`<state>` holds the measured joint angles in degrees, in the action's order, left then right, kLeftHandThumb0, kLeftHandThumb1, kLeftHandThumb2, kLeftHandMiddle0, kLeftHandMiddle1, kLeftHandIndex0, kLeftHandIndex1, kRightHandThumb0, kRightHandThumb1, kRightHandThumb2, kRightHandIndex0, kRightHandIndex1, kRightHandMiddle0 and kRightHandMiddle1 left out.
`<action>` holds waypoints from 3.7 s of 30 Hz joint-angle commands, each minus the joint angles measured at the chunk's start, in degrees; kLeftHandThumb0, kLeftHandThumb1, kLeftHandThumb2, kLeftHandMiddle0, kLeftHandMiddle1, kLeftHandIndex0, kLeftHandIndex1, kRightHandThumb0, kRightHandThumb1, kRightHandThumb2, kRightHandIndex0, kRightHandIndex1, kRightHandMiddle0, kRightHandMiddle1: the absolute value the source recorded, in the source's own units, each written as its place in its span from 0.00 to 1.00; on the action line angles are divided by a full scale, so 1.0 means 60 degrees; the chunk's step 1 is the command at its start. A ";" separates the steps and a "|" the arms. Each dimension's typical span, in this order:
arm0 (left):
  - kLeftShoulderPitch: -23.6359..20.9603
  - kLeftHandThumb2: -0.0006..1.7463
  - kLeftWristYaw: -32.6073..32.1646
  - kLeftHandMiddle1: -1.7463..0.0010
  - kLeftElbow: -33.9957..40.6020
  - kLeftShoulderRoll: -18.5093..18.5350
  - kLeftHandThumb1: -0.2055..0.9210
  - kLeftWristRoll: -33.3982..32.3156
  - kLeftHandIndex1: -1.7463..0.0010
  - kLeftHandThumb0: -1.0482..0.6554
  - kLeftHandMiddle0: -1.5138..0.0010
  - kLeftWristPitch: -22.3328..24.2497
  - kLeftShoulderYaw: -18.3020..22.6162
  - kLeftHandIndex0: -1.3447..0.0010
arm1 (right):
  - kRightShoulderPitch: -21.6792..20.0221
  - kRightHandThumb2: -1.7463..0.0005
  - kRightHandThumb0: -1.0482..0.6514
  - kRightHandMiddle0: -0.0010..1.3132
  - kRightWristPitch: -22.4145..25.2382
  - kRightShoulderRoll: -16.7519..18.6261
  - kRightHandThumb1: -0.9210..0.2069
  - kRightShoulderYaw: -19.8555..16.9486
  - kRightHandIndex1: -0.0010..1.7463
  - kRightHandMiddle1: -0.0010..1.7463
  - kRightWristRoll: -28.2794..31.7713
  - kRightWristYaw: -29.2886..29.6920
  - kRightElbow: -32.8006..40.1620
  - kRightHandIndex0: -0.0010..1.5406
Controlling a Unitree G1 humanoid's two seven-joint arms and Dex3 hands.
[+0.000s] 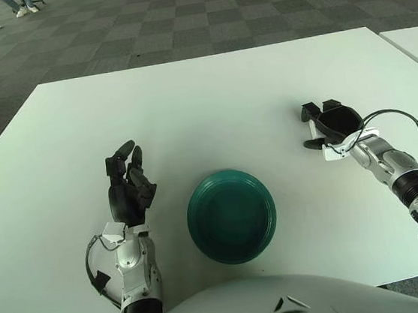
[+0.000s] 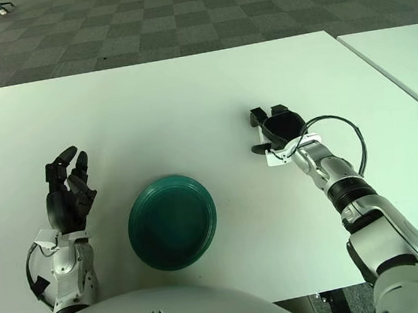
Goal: Put the charger into the plate.
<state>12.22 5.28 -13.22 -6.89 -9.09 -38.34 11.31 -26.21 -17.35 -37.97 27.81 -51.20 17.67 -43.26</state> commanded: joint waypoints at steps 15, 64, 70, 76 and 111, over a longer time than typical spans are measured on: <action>0.1594 0.54 0.0040 0.97 -0.1427 -0.0754 1.00 -0.0664 0.44 0.10 0.75 -0.0183 0.0040 1.00 | 0.0149 0.53 0.39 0.25 -0.0341 -0.0187 0.20 0.0615 1.00 1.00 -0.0248 0.0252 -0.0944 0.49; 0.1194 0.52 0.0431 0.97 -0.1498 -0.0620 1.00 -0.0863 0.38 0.09 0.75 -0.0040 0.0214 1.00 | 0.0066 0.30 0.35 0.42 -0.0071 0.0162 0.46 -0.1560 1.00 1.00 0.1252 -0.0717 0.4820 0.72; 0.1223 0.52 0.0427 0.97 -0.1582 -0.0596 1.00 -0.0784 0.39 0.09 0.76 -0.0109 0.0217 1.00 | 0.0351 0.32 0.35 0.41 -0.0062 0.0340 0.45 -0.1433 1.00 1.00 0.1024 -0.1216 0.5603 0.70; 0.1214 0.53 0.0337 0.98 -0.1664 -0.0640 1.00 -0.0666 0.40 0.09 0.75 -0.0118 0.0196 1.00 | 0.0898 0.33 0.36 0.40 0.0052 0.0524 0.43 -0.1190 1.00 1.00 0.0751 -0.1963 0.7075 0.68; 0.1260 0.53 -0.0211 0.98 -0.1627 -0.1147 1.00 0.0025 0.38 0.10 0.77 -0.0032 -0.0465 1.00 | 0.2095 0.31 0.35 0.42 -0.2765 0.1389 0.46 0.0268 1.00 1.00 0.0846 -0.4311 0.8685 0.73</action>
<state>12.32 5.82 -13.04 -6.89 -7.83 -38.53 10.22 -14.37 -31.57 -30.35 28.07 -43.76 -10.00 10.80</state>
